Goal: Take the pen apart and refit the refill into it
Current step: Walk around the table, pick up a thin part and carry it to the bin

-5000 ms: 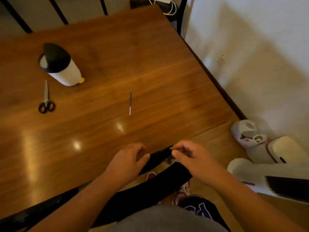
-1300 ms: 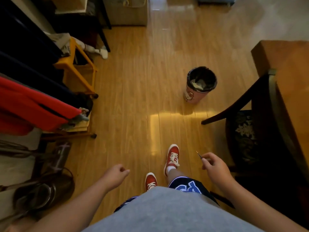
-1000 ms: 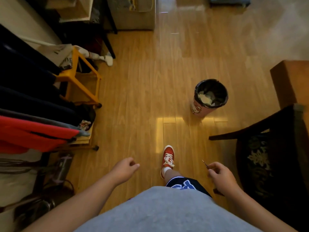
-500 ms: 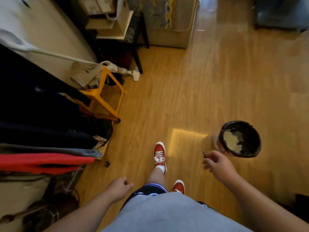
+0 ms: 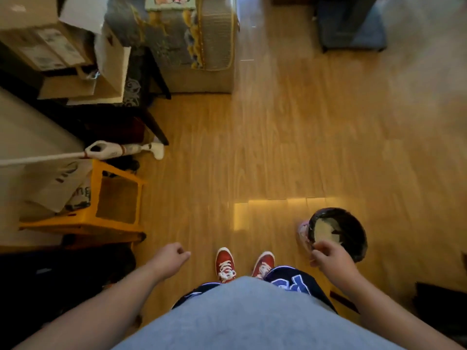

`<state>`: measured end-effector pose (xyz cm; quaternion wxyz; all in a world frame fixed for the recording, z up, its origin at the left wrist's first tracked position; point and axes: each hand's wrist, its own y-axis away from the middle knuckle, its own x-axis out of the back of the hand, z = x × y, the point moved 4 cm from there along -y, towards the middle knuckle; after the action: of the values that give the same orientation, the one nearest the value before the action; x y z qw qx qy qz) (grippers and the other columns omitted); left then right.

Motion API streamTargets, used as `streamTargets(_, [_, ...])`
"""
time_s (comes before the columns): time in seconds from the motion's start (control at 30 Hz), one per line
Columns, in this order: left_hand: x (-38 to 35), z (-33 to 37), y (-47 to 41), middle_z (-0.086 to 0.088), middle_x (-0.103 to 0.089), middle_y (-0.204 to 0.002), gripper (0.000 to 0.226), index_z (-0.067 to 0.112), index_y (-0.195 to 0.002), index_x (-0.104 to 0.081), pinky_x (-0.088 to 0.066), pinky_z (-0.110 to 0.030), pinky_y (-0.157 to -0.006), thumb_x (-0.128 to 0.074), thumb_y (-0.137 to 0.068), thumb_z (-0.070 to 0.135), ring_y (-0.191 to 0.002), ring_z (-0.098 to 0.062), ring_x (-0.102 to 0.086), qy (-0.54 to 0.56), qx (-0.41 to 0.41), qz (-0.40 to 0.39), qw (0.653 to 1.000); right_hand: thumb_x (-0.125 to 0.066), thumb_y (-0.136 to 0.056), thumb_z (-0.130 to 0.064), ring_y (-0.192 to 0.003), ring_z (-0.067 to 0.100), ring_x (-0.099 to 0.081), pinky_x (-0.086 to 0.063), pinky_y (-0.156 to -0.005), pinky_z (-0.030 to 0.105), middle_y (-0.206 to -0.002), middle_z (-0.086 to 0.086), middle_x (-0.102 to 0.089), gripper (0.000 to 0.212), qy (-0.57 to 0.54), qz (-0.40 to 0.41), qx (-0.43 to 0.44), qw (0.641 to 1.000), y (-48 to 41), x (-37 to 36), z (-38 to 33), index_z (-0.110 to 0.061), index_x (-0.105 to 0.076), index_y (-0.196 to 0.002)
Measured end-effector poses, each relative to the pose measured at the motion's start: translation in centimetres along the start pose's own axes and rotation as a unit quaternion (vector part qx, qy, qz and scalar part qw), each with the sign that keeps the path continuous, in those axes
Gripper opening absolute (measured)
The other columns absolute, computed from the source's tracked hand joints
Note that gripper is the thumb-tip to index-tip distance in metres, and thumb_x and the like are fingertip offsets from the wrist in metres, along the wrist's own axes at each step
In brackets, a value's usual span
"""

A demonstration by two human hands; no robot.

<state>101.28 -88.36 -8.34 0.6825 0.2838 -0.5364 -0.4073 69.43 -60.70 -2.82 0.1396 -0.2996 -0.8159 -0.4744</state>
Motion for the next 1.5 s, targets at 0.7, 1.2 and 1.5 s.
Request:
streamTargets(0.7, [10.5, 35.2, -16.0, -0.004, -0.069, -0.087, 0.019, 0.019, -0.091, -0.062, -0.054, -0.035, -0.072, -0.058, -0.091, 0.037, -0.079, -0.018, -0.065, -0.1, -0.042, -0.042, 0.993, -0.057, -0.092, -0.004, -0.076, 0.022, -0.068, -0.054, -0.061, 0.032, -0.084, 0.008, -0.069, 0.016, -0.115, 0.035, -0.076, 0.99, -25.5, 19.2, -10.6, -0.018, -0.061, -0.085])
streamTargets(1.2, [17.8, 64.1, -31.7, 0.002, -0.067, -0.08, 0.021, 0.022, -0.083, -0.063, -0.052, -0.029, -0.061, -0.057, -0.089, 0.042, -0.074, -0.013, -0.064, -0.294, -0.119, -0.084, 0.945, -0.054, -0.092, 0.002, -0.063, 0.022, -0.062, -0.045, -0.055, 0.028, -0.076, 0.01, -0.067, 0.02, -0.258, 0.14, -0.194, 0.936, -37.3, 30.6, -13.7, -0.013, -0.06, -0.08])
streamTargets(1.5, [8.1, 90.9, -31.5, -0.006, -0.068, -0.072, 0.027, 0.015, -0.071, -0.063, -0.049, -0.03, -0.064, -0.058, -0.089, 0.034, -0.072, -0.024, -0.066, -0.406, -0.292, -0.138, 0.855, -0.054, -0.093, -0.001, -0.076, 0.03, -0.07, -0.056, -0.07, 0.042, -0.079, 0.013, -0.071, 0.019, -0.38, 0.229, -0.357, 0.822, -32.8, 32.5, -5.9, -0.014, -0.061, -0.082])
